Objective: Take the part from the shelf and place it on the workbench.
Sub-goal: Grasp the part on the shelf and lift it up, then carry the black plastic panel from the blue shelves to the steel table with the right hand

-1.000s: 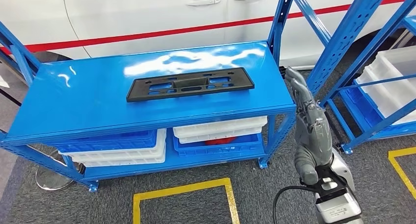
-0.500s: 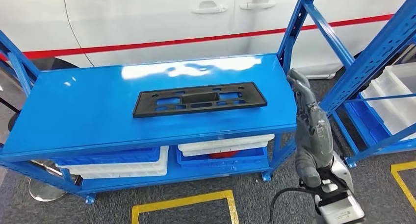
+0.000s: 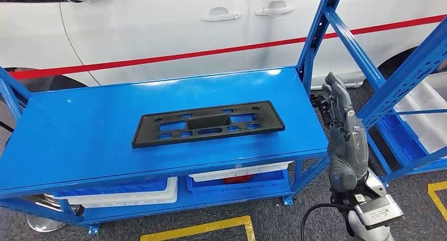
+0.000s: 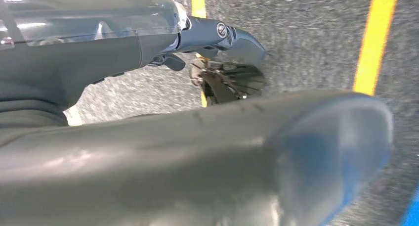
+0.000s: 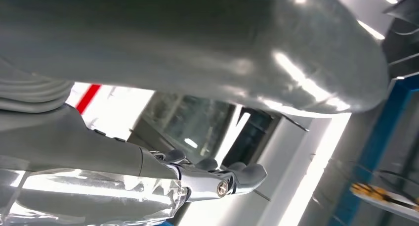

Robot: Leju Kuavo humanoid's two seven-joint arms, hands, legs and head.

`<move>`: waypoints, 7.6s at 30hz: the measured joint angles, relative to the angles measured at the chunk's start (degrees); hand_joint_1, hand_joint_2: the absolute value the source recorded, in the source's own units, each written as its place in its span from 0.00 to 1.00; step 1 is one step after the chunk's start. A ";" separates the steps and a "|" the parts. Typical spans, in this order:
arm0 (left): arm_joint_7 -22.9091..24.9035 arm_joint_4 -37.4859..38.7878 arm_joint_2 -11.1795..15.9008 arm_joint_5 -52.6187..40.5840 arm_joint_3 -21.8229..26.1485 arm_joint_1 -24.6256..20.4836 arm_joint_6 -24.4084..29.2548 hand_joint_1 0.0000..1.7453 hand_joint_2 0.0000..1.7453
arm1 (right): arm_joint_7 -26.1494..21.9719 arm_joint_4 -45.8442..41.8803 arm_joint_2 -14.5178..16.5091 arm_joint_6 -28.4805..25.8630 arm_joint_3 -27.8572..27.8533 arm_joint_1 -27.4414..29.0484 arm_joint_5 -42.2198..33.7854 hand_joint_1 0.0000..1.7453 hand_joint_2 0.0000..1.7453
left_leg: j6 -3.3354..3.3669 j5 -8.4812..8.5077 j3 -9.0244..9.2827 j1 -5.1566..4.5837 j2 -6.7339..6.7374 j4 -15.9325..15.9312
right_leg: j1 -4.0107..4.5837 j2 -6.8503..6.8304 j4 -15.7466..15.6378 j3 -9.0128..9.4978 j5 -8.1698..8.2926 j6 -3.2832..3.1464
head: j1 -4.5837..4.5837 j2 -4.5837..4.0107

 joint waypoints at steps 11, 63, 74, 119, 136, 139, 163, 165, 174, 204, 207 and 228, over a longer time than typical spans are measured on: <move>-1.92 0.01 0.05 0.43 2.04 0.14 -0.07 0.00 0.00 | 8.85 3.99 -0.85 7.92 1.41 -0.40 0.16 0.00 1.00 | -0.49 6.19 -4.63 0.98 0.18 -4.85 | -0.54 0.08 0.50 2.67 -3.00 2.04 | -0.19 -0.01; -3.17 0.00 -0.26 -6.68 6.16 -0.87 -2.34 0.00 0.00 | 41.29 44.85 -3.14 -0.37 11.49 -17.26 63.39 0.00 1.00 | -0.86 -0.30 -7.71 0.46 0.00 5.42 | -0.29 -0.20 0.34 0.40 -1.07 0.26 | -0.30 -0.01; -3.38 0.00 -0.18 -8.00 7.26 -1.17 -2.85 0.00 0.00 | 38.54 56.30 1.82 -1.40 15.01 -25.55 66.26 0.00 1.00 | 0.90 6.67 -3.12 0.11 0.03 -6.10 | 0.22 0.20 0.62 0.41 -1.21 1.31 | -0.27 -0.01; -7.74 0.02 0.12 -12.95 7.59 -1.41 -4.55 0.00 0.00 | 19.89 86.61 18.76 -7.90 38.06 -43.79 52.68 0.92 1.00 | -0.15 6.56 -3.00 0.58 -0.08 -6.22 | 0.38 0.17 0.90 -1.12 -0.19 0.93 | -0.05 -0.01; -8.53 0.02 0.42 -15.32 7.53 -1.16 -1.80 0.00 0.00 | 19.50 87.02 18.85 -12.56 38.55 -43.93 47.25 0.92 1.00 | 0.17 6.84 -3.06 0.67 0.04 -6.28 | 0.46 0.13 0.94 -0.83 -0.48 1.01 | -0.06 -0.01; -8.55 0.02 0.40 -15.19 7.62 -1.20 -2.37 0.00 0.00 | 17.26 83.62 18.08 -16.03 37.39 -43.36 43.90 0.92 1.00 | 0.96 7.22 -3.02 0.97 0.24 -6.73 | 0.29 0.11 7.58 -3.83 -4.63 1.83 | 0.06 -0.01; -7.90 0.04 0.14 -14.64 12.21 -1.41 -6.84 0.00 0.00 | -0.76 31.60 15.15 17.89 21.77 -24.86 -32.38 0.92 1.00 | -0.82 6.38 -3.40 0.62 -0.04 -5.04 | 0.25 0.22 1.08 -0.32 -1.00 0.00 | -0.01 0.00; -7.46 0.04 0.15 -14.64 12.51 -1.46 -6.30 0.00 0.00 | -1.08 29.83 14.75 19.53 21.85 -23.38 -32.96 0.92 1.00 | -0.43 6.44 -3.29 0.34 -0.20 -5.60 | 0.24 0.20 1.06 -0.47 -0.77 0.51 | 0.00 0.00; -2.25 0.04 0.14 -14.24 14.35 -1.41 -3.63 0.00 0.00 | 0.21 22.16 7.14 21.97 22.74 -15.65 -31.95 0.92 1.00 | 1.45 8.44 -4.89 0.77 0.16 -6.21 | -0.12 0.11 14.60 -4.19 -9.37 2.31 | 0.11 -0.01; 2.67 -0.07 2.52 -15.40 17.87 0.54 -4.62 0.00 0.00 | -1.16 19.68 -4.59 22.91 24.82 -8.94 -24.71 0.92 1.00 | 1.87 6.76 -1.19 0.37 0.68 -7.93 | -0.57 -0.24 16.13 -5.65 -8.54 3.04 | -0.10 -0.01; 2.69 -0.07 2.42 -15.70 17.92 0.47 -4.81 0.00 0.00 | -1.36 19.68 -4.54 23.47 25.17 -9.25 -25.05 0.92 1.00 | 1.32 7.40 -3.39 0.56 0.66 -6.50 | -1.11 -0.25 8.88 0.53 -4.63 3.36 | -0.10 -0.01; 1.79 -0.17 2.26 -16.34 18.99 0.31 -4.46 0.00 0.00 | -3.03 21.17 -2.81 25.78 26.37 -10.64 -25.08 0.92 1.00 | 0.26 2.93 2.96 0.28 0.22 -7.61 | -0.37 -0.75 0.99 -2.76 2.59 2.02 | -0.41 0.00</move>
